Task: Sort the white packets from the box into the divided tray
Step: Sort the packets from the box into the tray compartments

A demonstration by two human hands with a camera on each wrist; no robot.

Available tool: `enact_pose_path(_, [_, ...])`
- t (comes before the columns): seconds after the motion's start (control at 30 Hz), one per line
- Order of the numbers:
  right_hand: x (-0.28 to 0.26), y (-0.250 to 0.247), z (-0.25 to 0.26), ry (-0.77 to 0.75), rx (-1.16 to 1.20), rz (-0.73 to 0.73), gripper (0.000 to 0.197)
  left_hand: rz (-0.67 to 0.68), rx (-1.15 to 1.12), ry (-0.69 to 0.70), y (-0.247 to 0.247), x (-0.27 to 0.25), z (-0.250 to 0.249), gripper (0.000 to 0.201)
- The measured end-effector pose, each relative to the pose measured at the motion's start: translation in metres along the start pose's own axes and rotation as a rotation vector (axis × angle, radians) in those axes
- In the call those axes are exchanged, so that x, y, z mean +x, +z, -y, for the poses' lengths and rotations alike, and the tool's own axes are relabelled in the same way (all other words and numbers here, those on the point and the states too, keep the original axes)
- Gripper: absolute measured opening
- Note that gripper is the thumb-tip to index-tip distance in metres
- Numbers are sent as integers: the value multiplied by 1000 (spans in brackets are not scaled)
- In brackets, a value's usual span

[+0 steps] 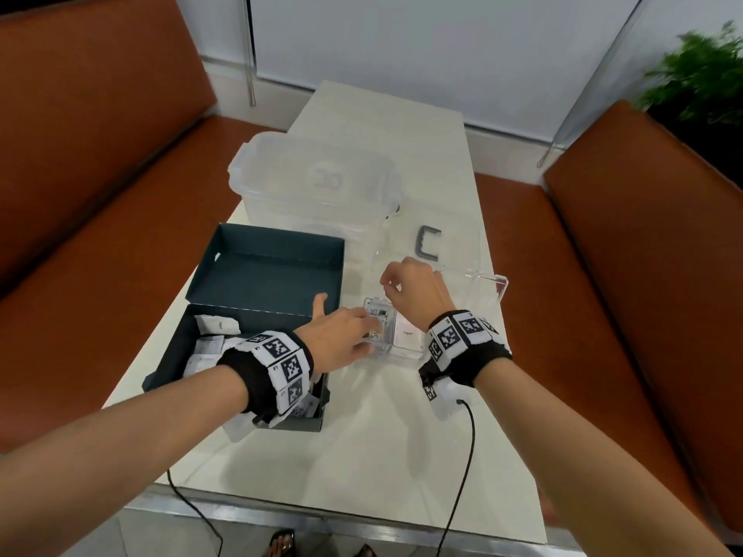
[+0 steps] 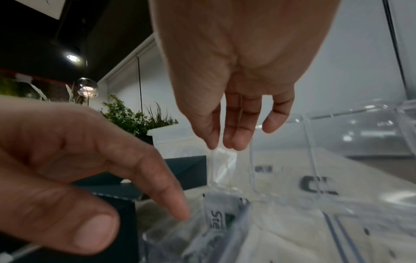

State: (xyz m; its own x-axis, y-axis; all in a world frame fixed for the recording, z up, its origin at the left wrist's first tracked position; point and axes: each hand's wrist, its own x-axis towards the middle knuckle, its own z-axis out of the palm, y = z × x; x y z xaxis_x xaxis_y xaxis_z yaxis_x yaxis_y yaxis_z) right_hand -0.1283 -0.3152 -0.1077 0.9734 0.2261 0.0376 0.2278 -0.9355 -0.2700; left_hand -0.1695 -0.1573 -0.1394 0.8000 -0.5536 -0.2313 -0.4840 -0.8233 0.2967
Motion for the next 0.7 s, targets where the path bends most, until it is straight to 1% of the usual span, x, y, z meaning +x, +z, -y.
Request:
enact_pose_path(0.07, [1, -7, 10, -31, 36, -16, 20, -33, -54, -10, -7, -6, 6, 33])
enact_pose_path(0.17, [4, -14, 30, -87, 128, -40, 19, -123, -129, -30, -23, -19, 24, 27])
enact_pose_path(0.23, [5, -16, 49, -132, 205, -15, 19, -170, -137, -60, -34, -31, 44, 26])
enact_pose_path(0.3, [3, -11, 74, -214, 239, 78, 19, -199, -165, -100, -42, -44, 68, 27])
enact_pose_path(0.4, [-6, 9, 114, -347, 190, 296, 18, -225, -198, -191, -44, -66, 102, 30])
enact_pose_path(0.47, [-10, 28, 136, -403, 100, 425, 22, -202, -156, -305, -37, -82, 119, 44])
enact_pose_path(0.53, [-11, 47, 153, -419, 2, 528, 31, -185, -169, -398, -27, -97, 128, 60])
enact_pose_path(0.6, [-12, 64, 167, -411, -90, 594, 43, -213, -196, -473, -18, -110, 133, 67])
enact_pose_path(0.63, [-11, 71, 173, -399, -122, 617, 49, -240, -209, -516, -14, -116, 135, 66])
enact_pose_path(0.67, [-11, 77, 178, -380, -144, 641, 54, -267, -217, -557, -12, -120, 136, 59])
enact_pose_path(0.7, [-11, 82, 183, -362, -160, 662, 57, -278, -212, -593, -10, -123, 138, 48])
